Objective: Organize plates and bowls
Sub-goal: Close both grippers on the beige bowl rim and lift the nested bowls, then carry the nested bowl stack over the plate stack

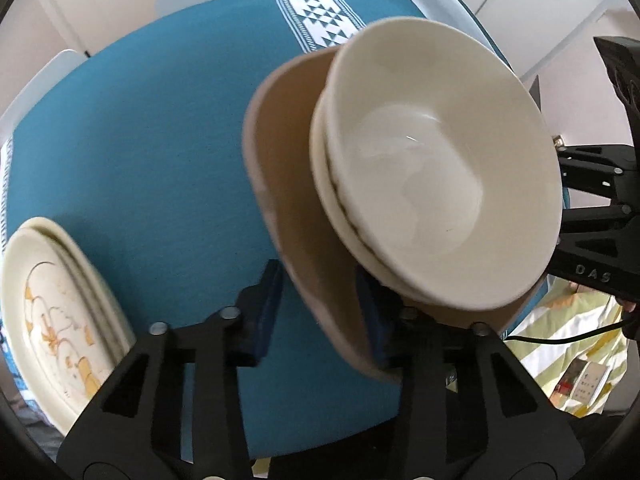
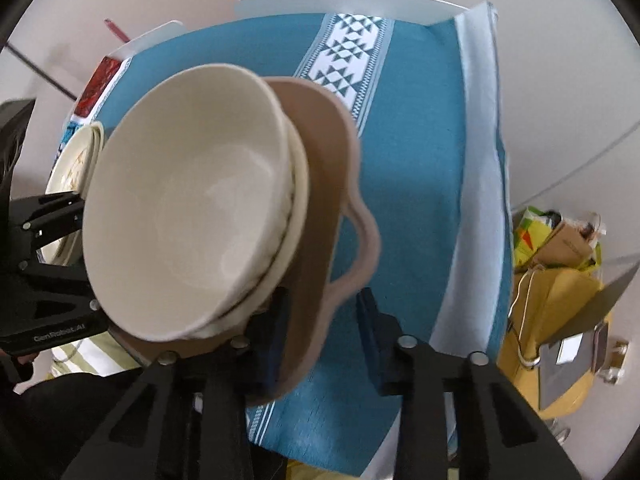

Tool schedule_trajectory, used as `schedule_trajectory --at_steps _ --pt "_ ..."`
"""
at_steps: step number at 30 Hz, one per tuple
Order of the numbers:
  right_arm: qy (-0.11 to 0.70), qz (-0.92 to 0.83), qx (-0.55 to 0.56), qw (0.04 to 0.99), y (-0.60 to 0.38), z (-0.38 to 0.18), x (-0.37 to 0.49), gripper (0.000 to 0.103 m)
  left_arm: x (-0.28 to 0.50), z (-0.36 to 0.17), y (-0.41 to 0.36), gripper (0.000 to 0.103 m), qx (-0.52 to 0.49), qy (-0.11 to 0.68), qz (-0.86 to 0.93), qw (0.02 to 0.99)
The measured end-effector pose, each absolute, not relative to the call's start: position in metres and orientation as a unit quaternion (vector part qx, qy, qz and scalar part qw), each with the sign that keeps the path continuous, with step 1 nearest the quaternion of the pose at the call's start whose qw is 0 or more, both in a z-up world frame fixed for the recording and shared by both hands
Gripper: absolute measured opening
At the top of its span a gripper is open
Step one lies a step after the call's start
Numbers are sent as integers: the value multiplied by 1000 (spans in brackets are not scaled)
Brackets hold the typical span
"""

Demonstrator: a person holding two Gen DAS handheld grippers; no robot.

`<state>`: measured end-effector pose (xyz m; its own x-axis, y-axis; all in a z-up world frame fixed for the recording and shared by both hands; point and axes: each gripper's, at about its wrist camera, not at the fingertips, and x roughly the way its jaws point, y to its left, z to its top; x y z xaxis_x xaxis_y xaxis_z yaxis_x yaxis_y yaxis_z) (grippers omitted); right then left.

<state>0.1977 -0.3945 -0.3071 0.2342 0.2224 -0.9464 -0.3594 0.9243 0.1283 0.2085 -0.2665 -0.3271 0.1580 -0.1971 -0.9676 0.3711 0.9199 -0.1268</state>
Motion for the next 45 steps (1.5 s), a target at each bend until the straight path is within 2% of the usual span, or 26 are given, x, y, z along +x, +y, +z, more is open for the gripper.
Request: schedule_trajectory --at_steps 4,9,11,21,29,37,45 --pt "579 201 -58 788 -393 -312 197 14 207 -331 -270 23 64 613 -189 765" --pt "566 208 -48 797 -394 -313 194 12 203 -330 -272 19 66 599 -196 774" --pt "562 209 -50 799 -395 -313 192 12 201 -329 -274 14 67 595 -198 776" --pt "554 210 -51 804 -394 -308 189 12 191 -321 -289 13 90 576 -181 792" --pt "537 201 -48 818 -388 -303 186 12 198 -299 -272 13 101 550 -181 809" --pt "514 193 -61 834 -377 -265 179 12 187 -263 -256 13 101 526 -179 825" --pt "496 192 -71 844 -330 -220 169 12 171 -225 -206 13 82 510 -170 839"
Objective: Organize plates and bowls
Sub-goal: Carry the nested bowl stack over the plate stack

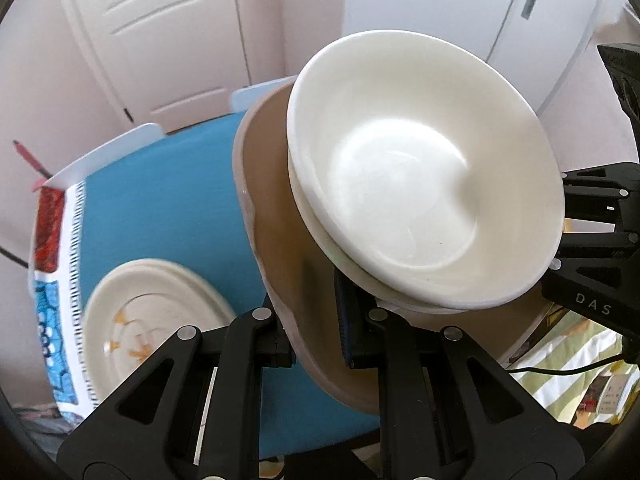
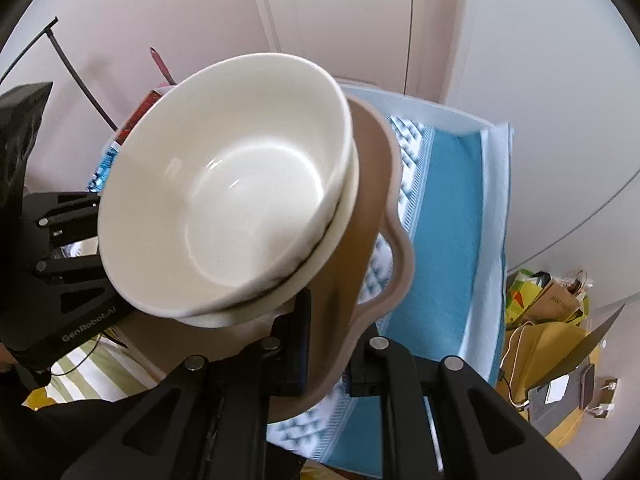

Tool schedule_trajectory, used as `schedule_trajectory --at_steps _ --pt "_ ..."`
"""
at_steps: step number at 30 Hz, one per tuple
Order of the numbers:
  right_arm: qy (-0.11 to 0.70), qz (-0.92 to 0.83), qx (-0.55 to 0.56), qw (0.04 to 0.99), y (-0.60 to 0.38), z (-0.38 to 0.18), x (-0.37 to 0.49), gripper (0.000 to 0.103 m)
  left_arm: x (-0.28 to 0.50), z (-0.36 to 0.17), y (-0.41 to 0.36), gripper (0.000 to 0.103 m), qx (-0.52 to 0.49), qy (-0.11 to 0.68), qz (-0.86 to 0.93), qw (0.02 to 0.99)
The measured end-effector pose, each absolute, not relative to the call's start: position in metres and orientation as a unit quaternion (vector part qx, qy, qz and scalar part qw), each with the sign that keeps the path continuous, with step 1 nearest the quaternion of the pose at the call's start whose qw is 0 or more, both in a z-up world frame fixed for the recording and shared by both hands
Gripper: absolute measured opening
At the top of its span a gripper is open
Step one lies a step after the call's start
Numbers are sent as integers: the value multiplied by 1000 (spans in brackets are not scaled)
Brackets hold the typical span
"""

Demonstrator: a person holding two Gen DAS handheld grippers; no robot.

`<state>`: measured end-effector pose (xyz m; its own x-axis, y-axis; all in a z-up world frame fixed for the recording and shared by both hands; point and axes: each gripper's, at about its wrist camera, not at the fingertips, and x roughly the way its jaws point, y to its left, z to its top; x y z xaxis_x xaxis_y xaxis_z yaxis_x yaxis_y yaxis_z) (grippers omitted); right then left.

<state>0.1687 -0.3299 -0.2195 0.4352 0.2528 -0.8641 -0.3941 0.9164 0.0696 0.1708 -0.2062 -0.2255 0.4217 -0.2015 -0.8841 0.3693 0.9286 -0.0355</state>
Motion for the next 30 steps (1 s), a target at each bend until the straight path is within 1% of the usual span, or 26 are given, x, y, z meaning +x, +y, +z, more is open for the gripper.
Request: schedule_trajectory --at_steps 9,17,26,30 --pt "488 201 -73 846 -237 -207 153 12 163 -218 -120 13 77 515 -153 840" --pt "502 207 -62 837 -157 -227 143 12 161 -237 -34 13 82 539 -145 825" --pt "525 193 -49 827 -116 -260 140 12 158 -278 0 12 78 570 -154 803" --pt "532 186 -52 824 -114 -266 138 12 158 -284 4 12 74 574 -158 800"
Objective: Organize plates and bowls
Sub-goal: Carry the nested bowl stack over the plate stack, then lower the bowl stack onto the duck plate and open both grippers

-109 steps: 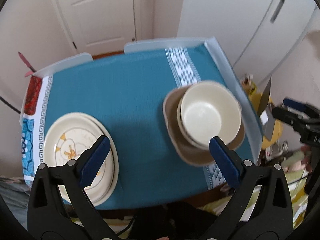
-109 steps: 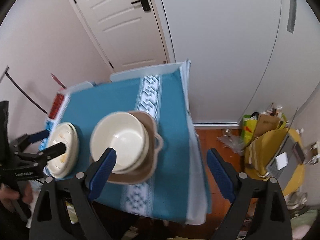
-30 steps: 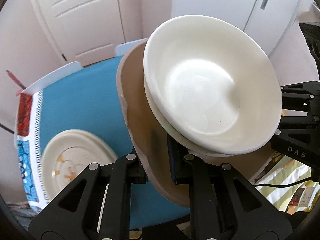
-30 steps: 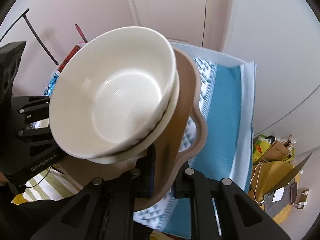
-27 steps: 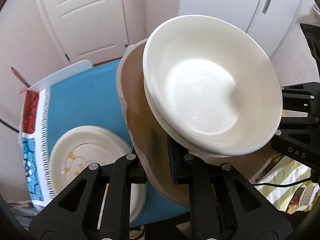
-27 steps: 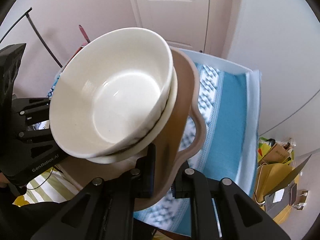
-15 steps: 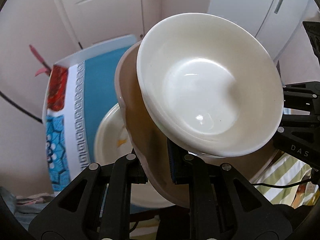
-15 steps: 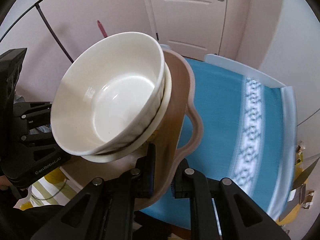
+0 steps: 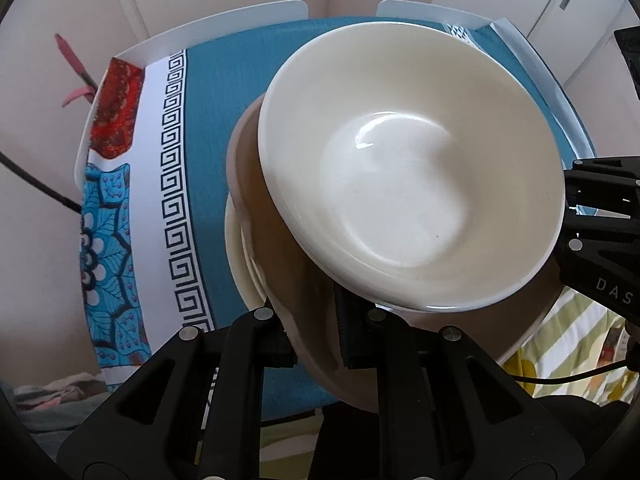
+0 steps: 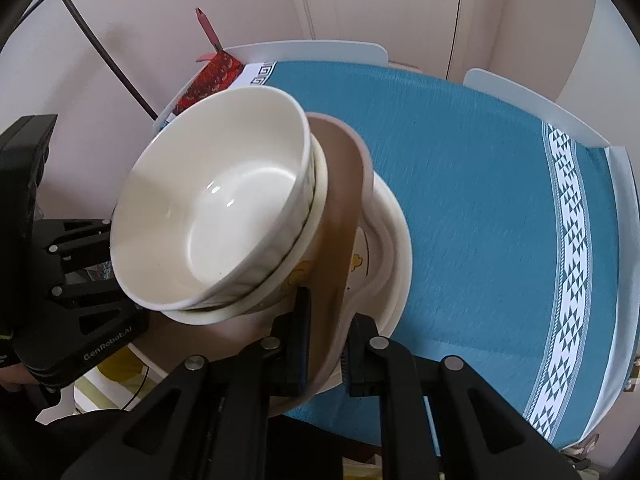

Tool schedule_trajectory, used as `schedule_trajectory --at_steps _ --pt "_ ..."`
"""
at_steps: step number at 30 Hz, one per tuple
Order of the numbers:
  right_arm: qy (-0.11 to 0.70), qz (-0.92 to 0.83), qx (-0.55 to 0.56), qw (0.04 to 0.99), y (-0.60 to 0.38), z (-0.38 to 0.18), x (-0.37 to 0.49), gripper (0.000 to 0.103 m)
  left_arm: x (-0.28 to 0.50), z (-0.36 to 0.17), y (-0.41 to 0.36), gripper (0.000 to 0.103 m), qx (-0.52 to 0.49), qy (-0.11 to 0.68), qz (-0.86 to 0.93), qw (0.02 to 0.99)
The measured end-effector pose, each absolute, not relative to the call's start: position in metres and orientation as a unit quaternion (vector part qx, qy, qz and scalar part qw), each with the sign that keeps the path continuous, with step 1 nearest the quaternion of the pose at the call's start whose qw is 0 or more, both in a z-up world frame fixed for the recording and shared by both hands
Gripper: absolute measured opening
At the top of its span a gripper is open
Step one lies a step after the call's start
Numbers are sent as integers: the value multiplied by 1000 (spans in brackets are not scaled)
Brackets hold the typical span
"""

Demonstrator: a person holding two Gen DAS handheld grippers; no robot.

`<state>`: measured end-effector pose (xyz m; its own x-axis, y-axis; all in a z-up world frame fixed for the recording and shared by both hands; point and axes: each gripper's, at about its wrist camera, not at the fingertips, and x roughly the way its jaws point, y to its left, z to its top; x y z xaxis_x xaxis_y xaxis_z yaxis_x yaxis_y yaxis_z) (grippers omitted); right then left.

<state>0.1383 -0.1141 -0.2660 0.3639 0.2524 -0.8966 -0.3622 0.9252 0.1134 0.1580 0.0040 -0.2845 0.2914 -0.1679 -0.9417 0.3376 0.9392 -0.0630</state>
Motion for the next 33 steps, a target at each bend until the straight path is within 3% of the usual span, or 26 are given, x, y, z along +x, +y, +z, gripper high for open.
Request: schedule_trajectory --at_steps 23,28,33 --pt "575 169 -3 800 -123 -272 147 14 163 -282 -4 13 99 609 -163 770" --pt "583 162 3 796 -128 -266 143 25 160 -279 -4 14 90 618 -167 763" --pt "584 165 6 795 -131 -264 139 25 162 -273 -2 14 86 617 -162 766"
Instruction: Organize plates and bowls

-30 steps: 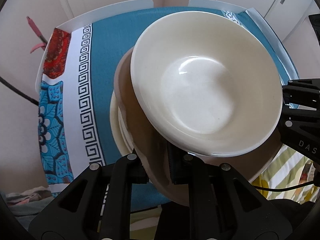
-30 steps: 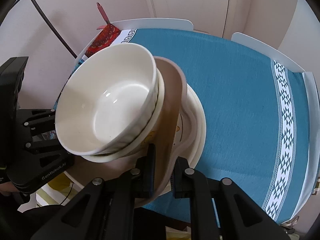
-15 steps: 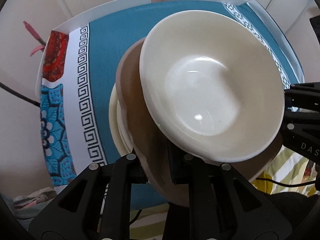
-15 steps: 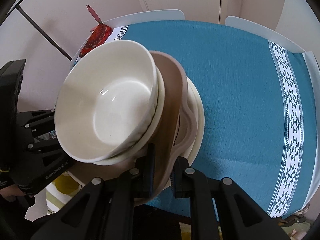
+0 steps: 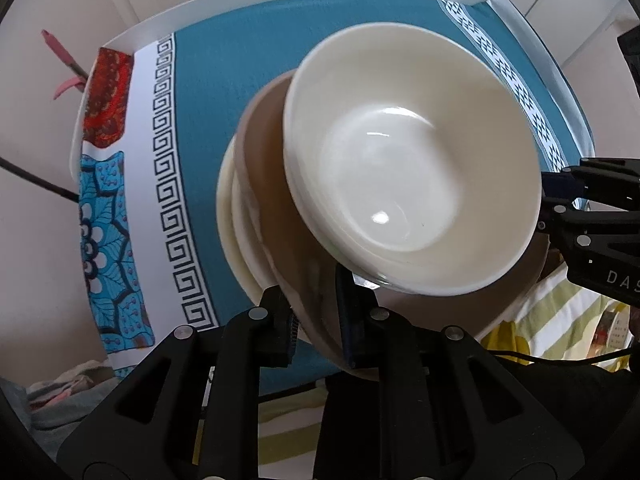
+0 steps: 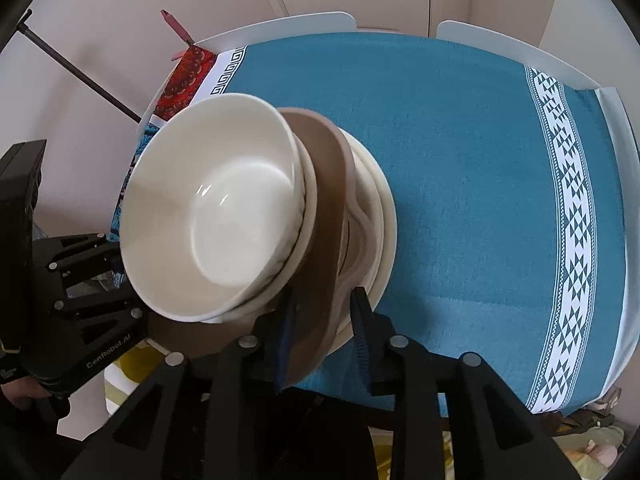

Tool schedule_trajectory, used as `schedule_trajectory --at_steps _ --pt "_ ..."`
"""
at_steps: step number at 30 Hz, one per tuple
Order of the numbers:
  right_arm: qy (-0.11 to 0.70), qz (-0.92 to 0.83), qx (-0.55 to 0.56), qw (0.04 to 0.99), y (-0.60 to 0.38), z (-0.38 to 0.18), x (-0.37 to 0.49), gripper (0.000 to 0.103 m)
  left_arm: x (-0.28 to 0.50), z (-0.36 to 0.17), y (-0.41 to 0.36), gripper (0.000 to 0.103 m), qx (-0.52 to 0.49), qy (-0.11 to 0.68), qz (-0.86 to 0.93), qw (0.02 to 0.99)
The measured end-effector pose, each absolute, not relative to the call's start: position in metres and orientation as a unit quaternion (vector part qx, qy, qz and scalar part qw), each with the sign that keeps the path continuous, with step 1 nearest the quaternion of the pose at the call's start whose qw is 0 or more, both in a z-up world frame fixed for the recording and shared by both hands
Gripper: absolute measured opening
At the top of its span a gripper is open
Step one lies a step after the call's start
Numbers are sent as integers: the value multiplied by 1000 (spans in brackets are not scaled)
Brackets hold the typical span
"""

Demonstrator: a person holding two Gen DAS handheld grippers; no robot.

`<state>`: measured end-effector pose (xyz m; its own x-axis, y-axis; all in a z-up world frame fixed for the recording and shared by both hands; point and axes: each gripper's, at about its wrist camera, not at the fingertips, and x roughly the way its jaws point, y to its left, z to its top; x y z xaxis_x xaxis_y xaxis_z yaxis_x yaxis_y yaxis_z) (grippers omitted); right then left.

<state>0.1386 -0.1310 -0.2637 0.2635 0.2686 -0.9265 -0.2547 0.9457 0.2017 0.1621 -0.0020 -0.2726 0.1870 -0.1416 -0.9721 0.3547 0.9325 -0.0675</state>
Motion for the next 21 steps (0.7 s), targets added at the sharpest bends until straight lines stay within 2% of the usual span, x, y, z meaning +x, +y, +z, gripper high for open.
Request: schedule_trajectory --at_steps 13,17,21 --pt "556 155 13 817 -158 -227 109 26 141 -233 12 14 75 600 -163 780" --pt "513 162 25 842 -166 -190 92 26 132 -189 19 14 67 553 -152 816" --pt "445 167 15 880 -157 -141 83 26 119 -120 18 14 55 457 -136 877"
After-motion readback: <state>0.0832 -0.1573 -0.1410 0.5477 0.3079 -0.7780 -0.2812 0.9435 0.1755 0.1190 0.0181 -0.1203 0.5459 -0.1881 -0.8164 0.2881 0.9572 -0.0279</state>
